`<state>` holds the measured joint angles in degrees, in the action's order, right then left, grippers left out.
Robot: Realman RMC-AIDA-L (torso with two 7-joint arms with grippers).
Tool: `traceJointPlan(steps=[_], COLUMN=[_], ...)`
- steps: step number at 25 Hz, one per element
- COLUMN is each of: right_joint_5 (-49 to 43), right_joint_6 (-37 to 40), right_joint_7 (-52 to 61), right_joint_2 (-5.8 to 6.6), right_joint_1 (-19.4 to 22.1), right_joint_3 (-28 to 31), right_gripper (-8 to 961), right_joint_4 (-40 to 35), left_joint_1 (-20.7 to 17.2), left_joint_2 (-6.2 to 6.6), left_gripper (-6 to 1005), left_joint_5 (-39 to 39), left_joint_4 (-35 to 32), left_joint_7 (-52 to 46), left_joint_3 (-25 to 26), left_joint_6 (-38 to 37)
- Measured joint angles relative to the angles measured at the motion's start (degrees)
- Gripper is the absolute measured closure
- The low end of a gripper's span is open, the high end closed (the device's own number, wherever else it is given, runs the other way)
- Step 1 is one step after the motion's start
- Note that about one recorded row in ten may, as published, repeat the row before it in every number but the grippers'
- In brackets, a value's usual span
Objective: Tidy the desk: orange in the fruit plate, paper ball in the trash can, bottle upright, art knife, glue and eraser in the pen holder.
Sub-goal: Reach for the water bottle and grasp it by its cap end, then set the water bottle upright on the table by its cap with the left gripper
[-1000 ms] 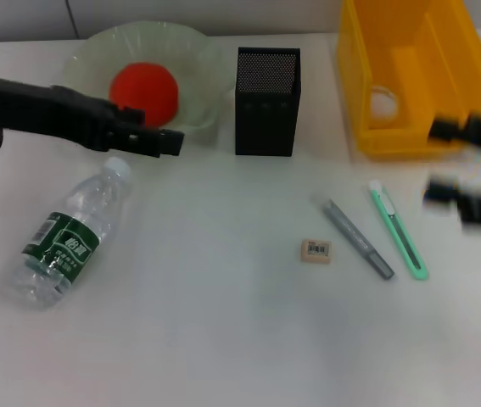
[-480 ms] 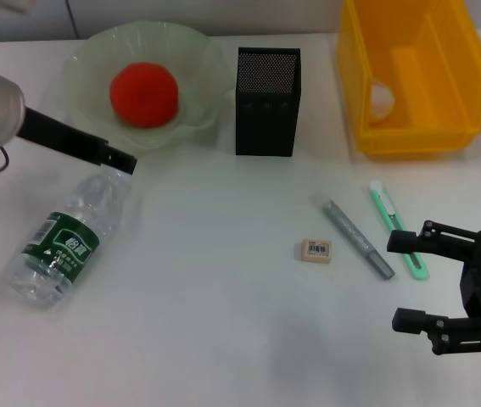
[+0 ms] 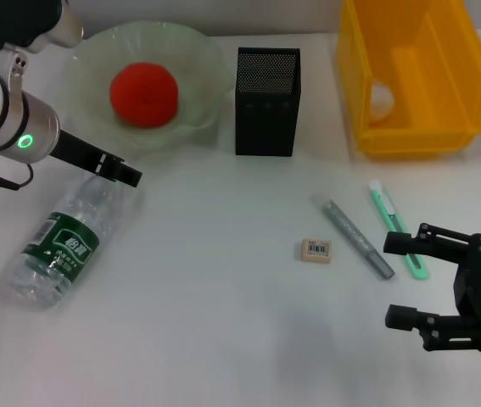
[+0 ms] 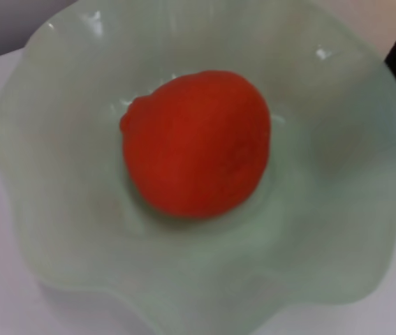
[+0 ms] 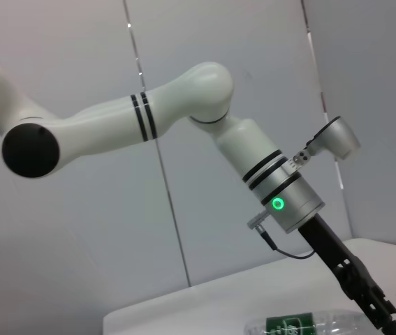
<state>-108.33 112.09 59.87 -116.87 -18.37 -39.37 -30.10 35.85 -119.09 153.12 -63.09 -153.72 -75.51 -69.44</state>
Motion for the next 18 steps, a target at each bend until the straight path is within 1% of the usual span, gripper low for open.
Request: traceJointPlan(steps=[3, 9, 11, 12, 14, 16, 18], right_joint_5=[0.0, 0.0, 0.1, 0.2, 0.2, 0.2, 0.2], right_joint_6=[-0.6, -1.2, -1.2, -1.2, -1.2, -1.2, -1.2], right_joint_7=[-0.8, -1.3, -1.3, -1.3, -1.3, -1.3, -1.3], right_joint_2=[-0.02, 0.24, 0.38, 0.38, 0.38, 0.4, 0.39], right_joint_1=[0.1, 1.1, 1.2, 1.2, 1.2, 1.2, 1.2], right_joint_3=[0.1, 0.4, 0.6, 0.6, 0.7, 1.2, 1.6], right_gripper=[101, 101, 101, 101, 101, 101, 100], right_joint_4=[1.1, 1.4, 1.4, 1.4, 1.4, 1.4, 1.5], left_joint_1=[-0.1, -1.1, -2.2, -2.2, -4.0, -6.9, -9.9], left_joint_2=[0.0, -0.01, 0.04, 0.04, 0.16, 0.37, 0.58], left_gripper=[159, 358, 435, 474, 551, 547, 543], left_joint_5=[1.4, 1.7, 1.2, 1.2, -0.4, -3.9, -10.0], left_joint_4=[0.7, 0.4, -1.2, -1.2, -4.1, -8.3, -12.0], left_joint_7=[-0.2, -0.2, 0.5, 0.5, 1.7, 4.8, 9.7], left_joint_3=[-1.1, -1.9, -1.9, -1.9, -1.8, -1.1, 1.3], left_joint_6=[1.4, 1.9, 1.3, 1.3, 0.2, -1.3, -3.7])
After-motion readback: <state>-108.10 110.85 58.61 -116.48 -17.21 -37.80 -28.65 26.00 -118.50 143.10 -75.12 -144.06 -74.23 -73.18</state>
